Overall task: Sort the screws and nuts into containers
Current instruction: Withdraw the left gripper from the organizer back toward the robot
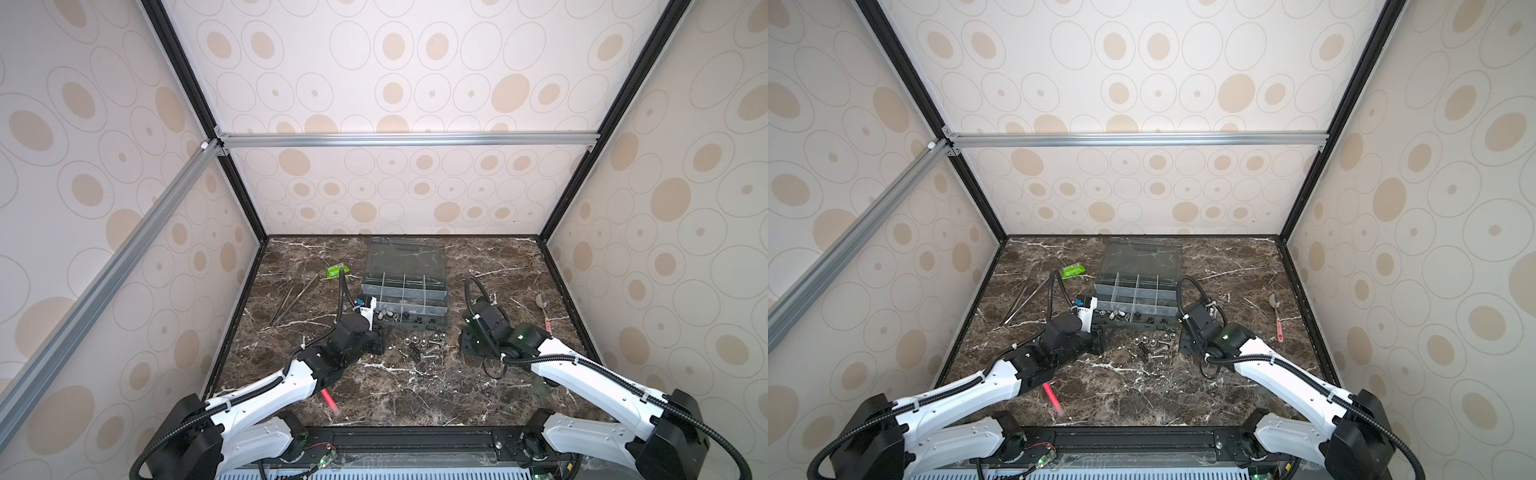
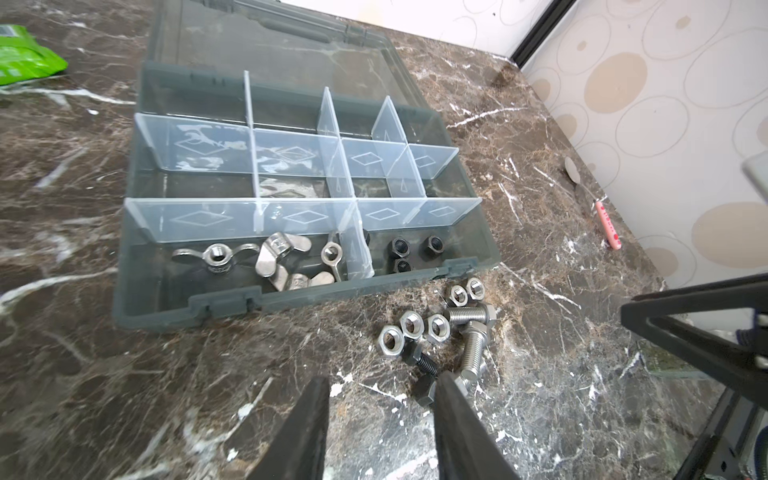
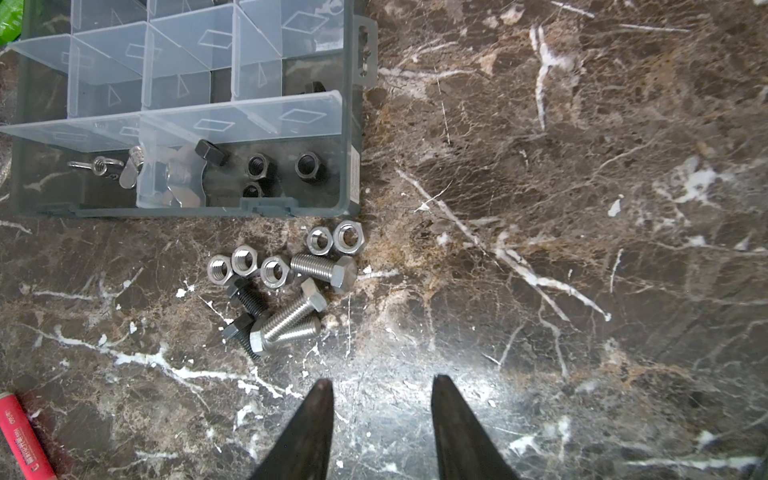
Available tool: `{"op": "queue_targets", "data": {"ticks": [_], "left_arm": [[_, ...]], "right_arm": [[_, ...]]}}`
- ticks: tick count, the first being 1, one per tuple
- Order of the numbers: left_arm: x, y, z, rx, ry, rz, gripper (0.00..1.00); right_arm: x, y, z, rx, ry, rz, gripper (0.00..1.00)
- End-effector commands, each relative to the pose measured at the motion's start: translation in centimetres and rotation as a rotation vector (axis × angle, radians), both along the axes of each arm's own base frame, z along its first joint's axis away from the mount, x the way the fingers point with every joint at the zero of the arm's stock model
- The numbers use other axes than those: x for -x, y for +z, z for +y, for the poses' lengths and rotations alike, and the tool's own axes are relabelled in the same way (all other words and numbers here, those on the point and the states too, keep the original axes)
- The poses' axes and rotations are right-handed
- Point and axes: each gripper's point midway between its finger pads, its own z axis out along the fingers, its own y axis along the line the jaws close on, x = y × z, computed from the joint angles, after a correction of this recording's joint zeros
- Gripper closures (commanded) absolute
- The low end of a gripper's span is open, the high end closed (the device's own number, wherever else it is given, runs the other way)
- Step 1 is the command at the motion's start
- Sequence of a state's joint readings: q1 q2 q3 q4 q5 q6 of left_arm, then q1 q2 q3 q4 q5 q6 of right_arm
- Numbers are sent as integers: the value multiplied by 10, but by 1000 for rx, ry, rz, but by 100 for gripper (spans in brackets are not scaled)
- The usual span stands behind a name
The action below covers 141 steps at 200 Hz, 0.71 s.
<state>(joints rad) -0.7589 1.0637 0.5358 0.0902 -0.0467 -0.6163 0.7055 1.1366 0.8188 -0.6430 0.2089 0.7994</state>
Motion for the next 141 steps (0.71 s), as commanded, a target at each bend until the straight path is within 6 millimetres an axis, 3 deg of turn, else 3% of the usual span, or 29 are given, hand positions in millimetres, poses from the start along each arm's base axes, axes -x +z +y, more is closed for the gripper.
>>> {"op": "queue_targets", "data": {"ticks": [1, 61, 141], "left_arm": [[-2, 9, 10, 31, 55, -22, 57], [4, 17, 21, 43, 73, -43, 57], [13, 16, 28, 49, 78, -33, 57]], "right_arm": [[-1, 0, 4, -13, 6, 7, 58], [-7, 4, 13, -22, 29, 6, 58], [-12, -1, 52, -39, 132, 49, 58]]}}
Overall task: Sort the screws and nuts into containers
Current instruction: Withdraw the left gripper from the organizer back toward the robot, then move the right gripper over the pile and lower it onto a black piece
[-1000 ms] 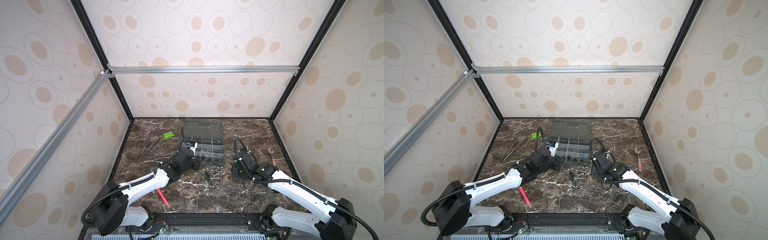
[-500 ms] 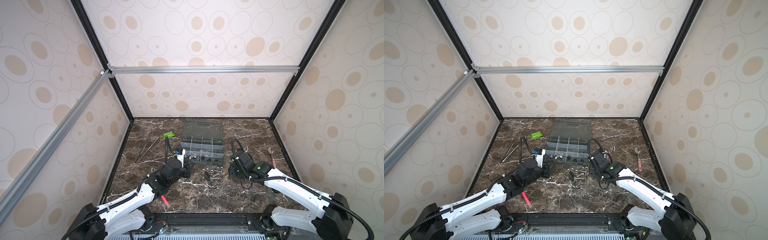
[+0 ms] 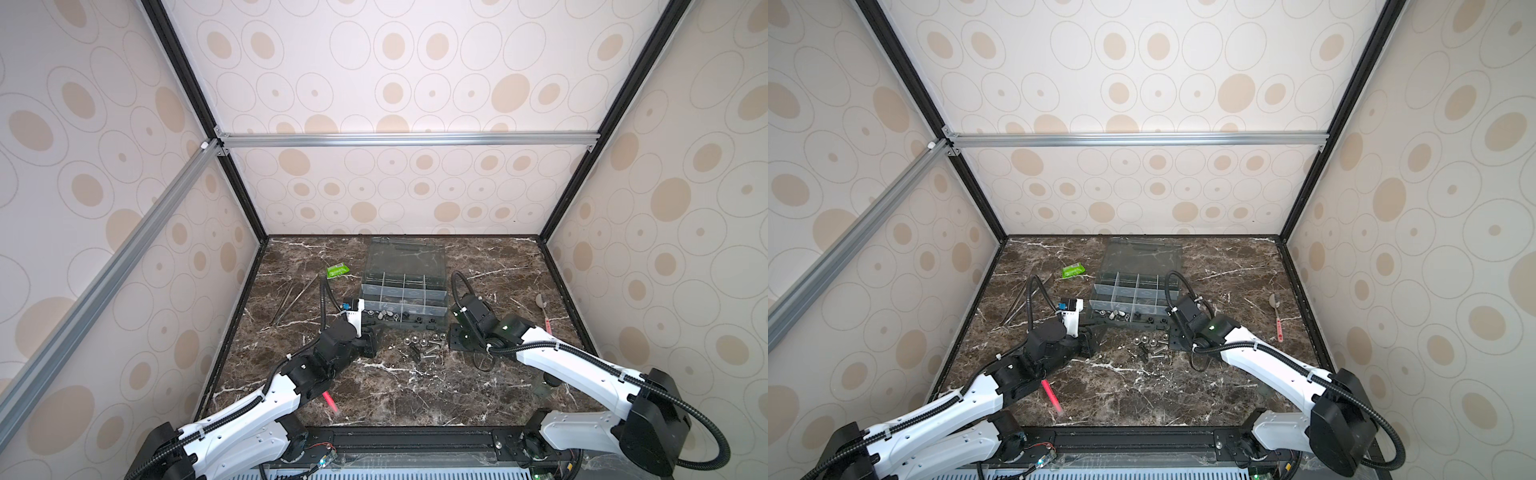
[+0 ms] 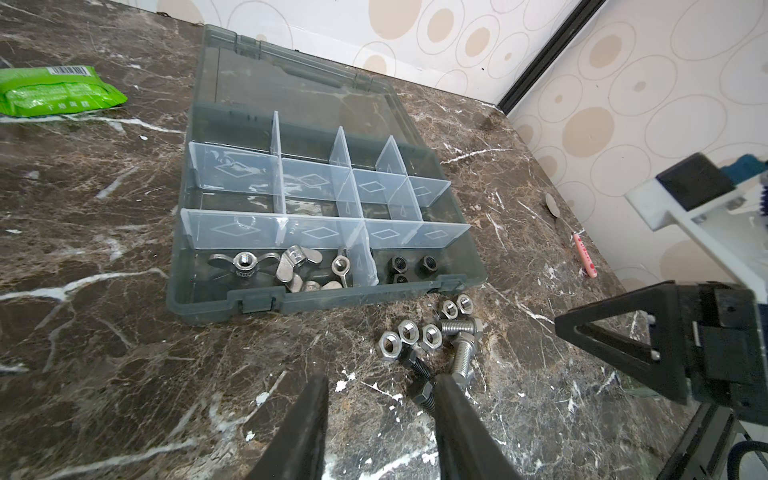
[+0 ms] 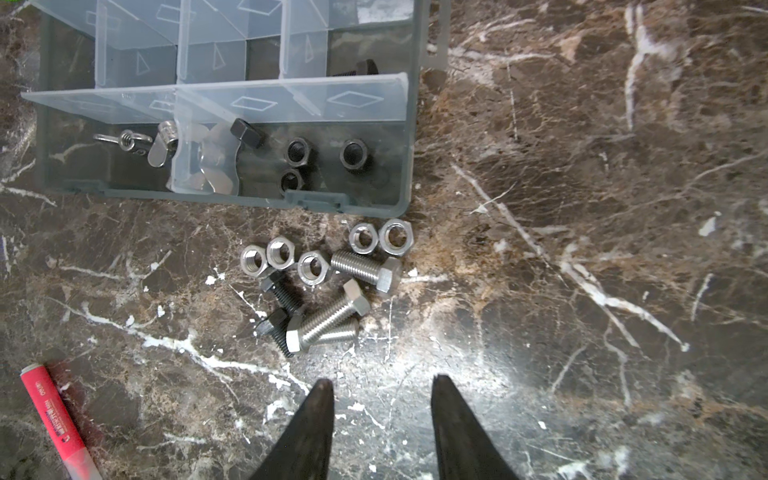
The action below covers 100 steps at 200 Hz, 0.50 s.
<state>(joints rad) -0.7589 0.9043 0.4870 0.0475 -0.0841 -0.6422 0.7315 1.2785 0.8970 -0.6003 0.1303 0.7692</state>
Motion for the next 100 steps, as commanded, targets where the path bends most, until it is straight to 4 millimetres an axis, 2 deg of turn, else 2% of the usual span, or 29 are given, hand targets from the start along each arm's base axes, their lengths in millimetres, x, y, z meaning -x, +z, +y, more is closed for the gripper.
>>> {"op": "queue_targets", "data": {"ticks": [1, 43, 100], "left_arm": [[1, -3, 9, -5, 32, 18, 57], [4, -9, 14, -8, 50, 24, 57], [7, -15, 24, 19, 95, 28, 57]], "right_arm": [[-3, 6, 16, -15, 42, -5, 58], [-3, -1, 42, 10, 132, 18, 58], [2, -21, 77, 64, 232, 62, 58]]}}
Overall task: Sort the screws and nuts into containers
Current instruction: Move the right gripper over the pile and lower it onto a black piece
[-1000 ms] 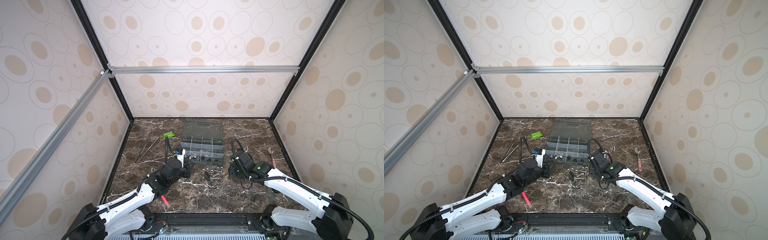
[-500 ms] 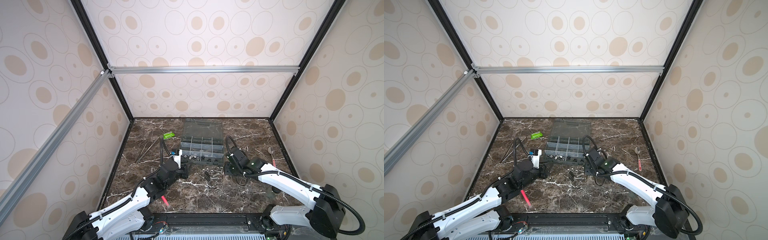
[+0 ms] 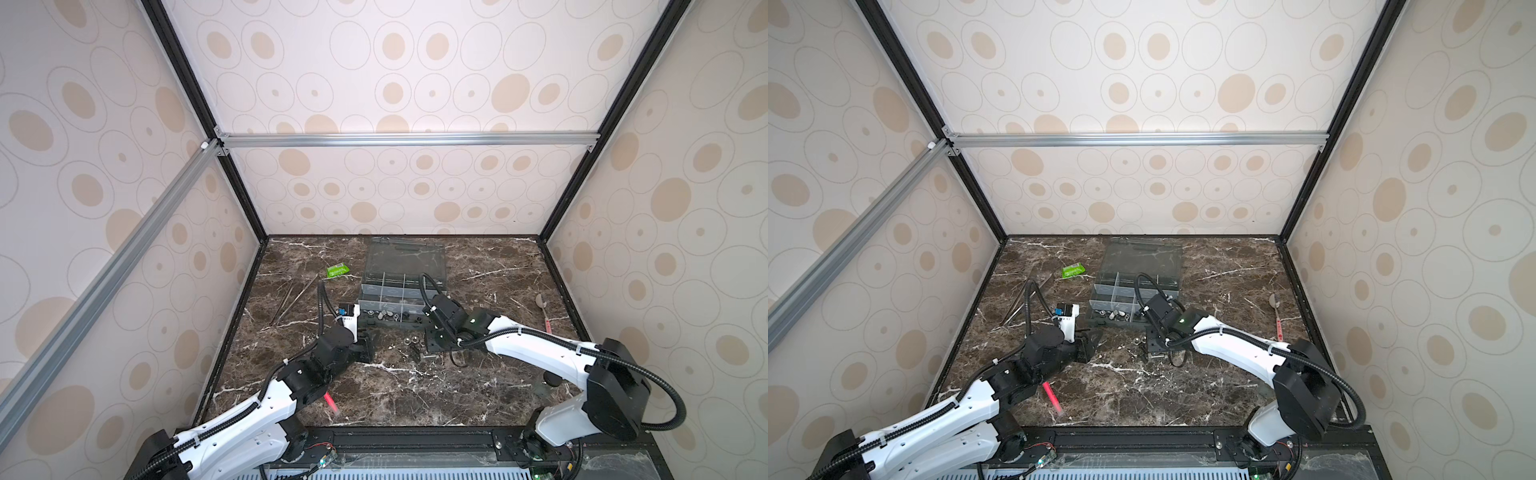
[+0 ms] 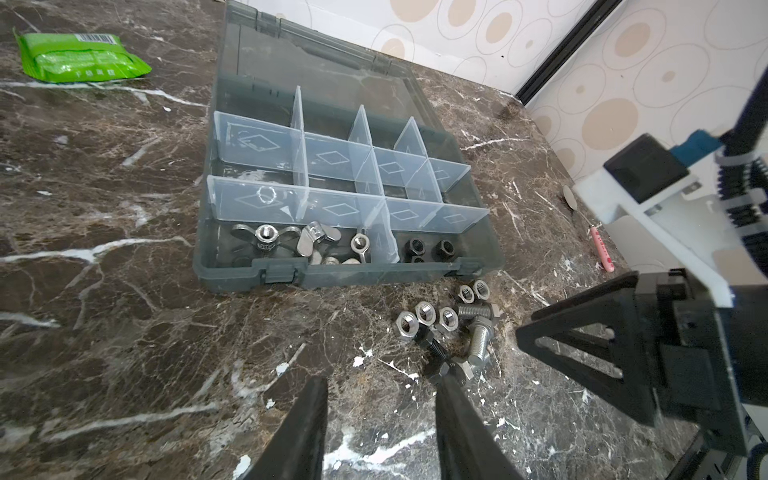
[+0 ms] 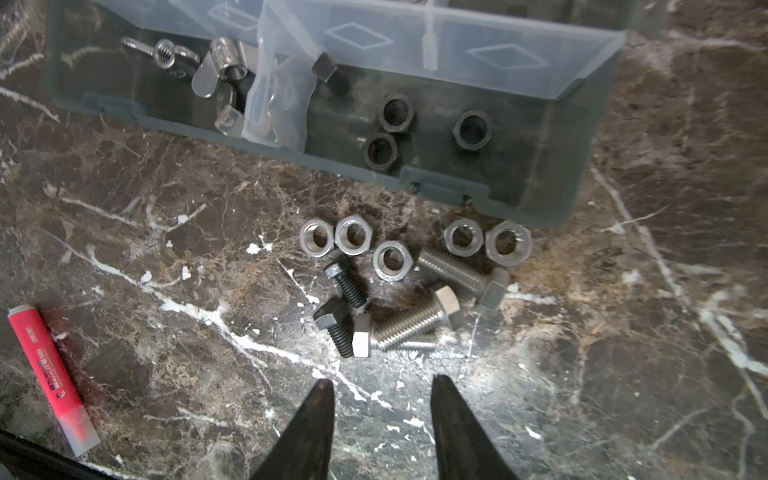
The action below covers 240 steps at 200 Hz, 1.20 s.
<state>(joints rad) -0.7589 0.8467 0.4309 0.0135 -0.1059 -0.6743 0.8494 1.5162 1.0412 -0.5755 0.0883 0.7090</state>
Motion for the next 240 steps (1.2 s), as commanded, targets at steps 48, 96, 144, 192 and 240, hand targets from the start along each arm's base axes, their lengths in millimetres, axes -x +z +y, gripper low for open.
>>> {"op": "queue_targets", "data": {"ticks": [48, 96, 144, 192, 240], "left_arm": [[-3, 4, 15, 25, 82, -26, 56], [-4, 3, 17, 29, 93, -29, 55], [-4, 4, 16, 19, 90, -31, 54], [-3, 2, 18, 20, 92, -28, 53], [-2, -1, 21, 19, 99, -28, 53]], "right_arm": [[3, -15, 28, 52, 90, 32, 59], [10, -29, 38, 83, 132, 70, 60], [13, -41, 49, 100, 169, 99, 60], [18, -50, 51, 126, 179, 116, 60], [19, -57, 49, 163, 180, 131, 60]]}}
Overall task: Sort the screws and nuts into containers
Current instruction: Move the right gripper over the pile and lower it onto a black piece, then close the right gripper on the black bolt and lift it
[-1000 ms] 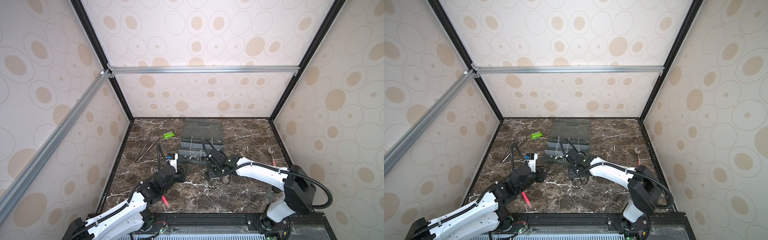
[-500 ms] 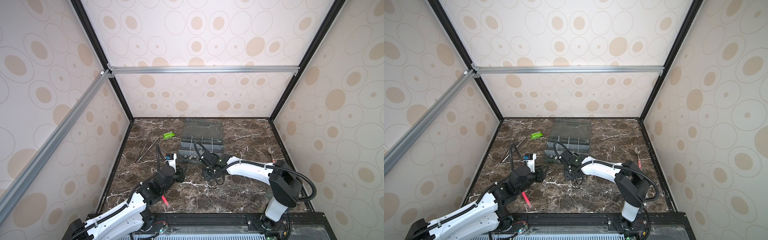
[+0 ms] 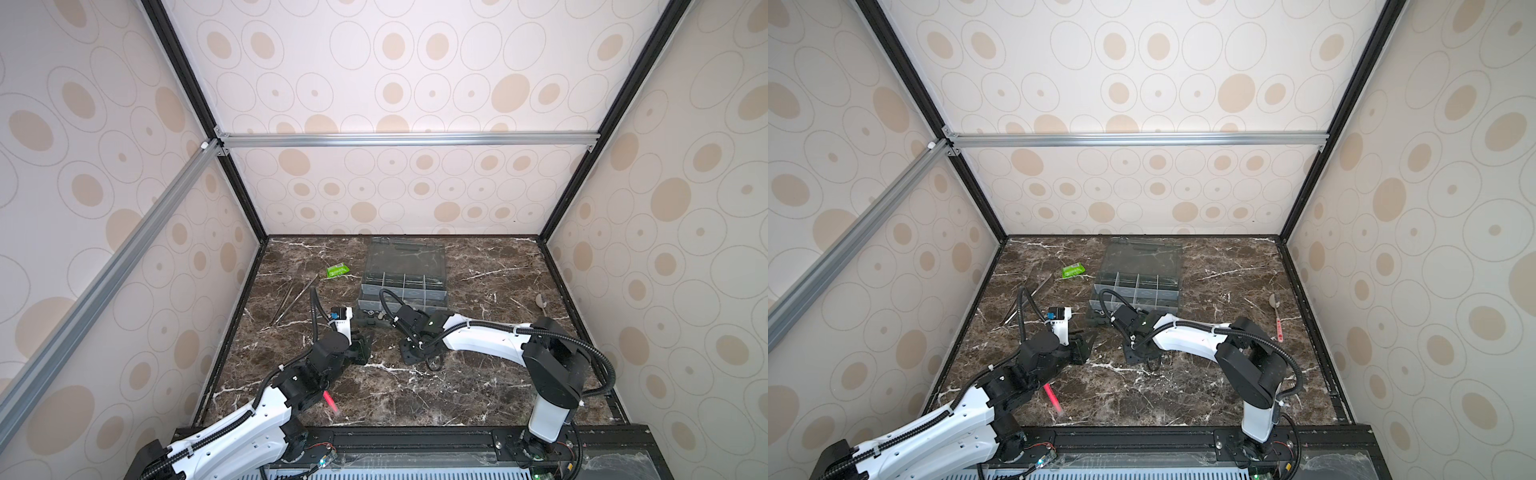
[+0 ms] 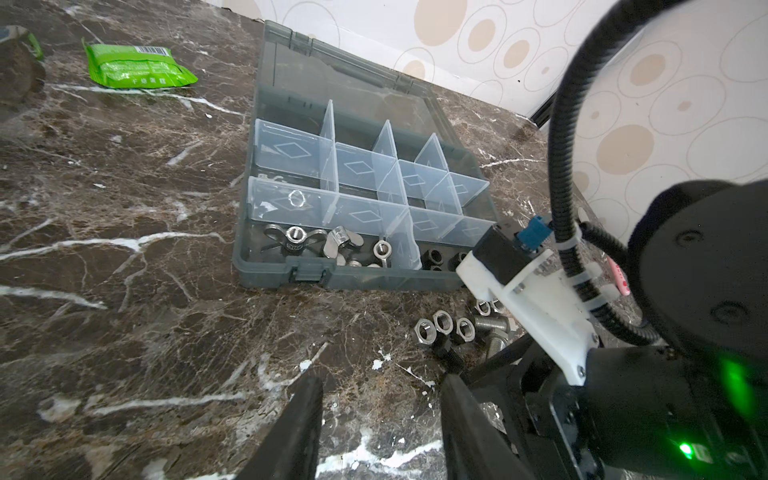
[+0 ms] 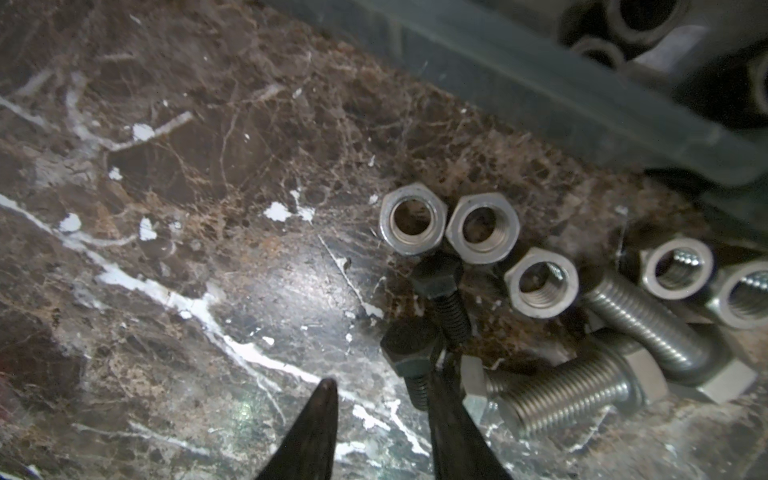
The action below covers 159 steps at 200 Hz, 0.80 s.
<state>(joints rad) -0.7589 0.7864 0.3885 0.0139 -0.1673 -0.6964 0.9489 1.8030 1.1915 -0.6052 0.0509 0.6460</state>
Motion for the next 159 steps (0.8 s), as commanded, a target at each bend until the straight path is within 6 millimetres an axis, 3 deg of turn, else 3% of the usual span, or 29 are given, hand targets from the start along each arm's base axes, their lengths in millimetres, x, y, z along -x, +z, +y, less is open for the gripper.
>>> {"op": "queue_targets", "data": {"ticks": [1, 109, 159], "left_arm": [[-2, 1, 6, 10, 34, -5, 53], [-3, -3, 4, 2, 26, 0, 52], [-3, -4, 4, 1, 26, 2, 52]], "right_arm": [[2, -3, 1, 39, 11, 10, 61], [8, -16, 6, 100, 44, 33, 62], [10, -18, 9, 101, 50, 34, 68]]}}
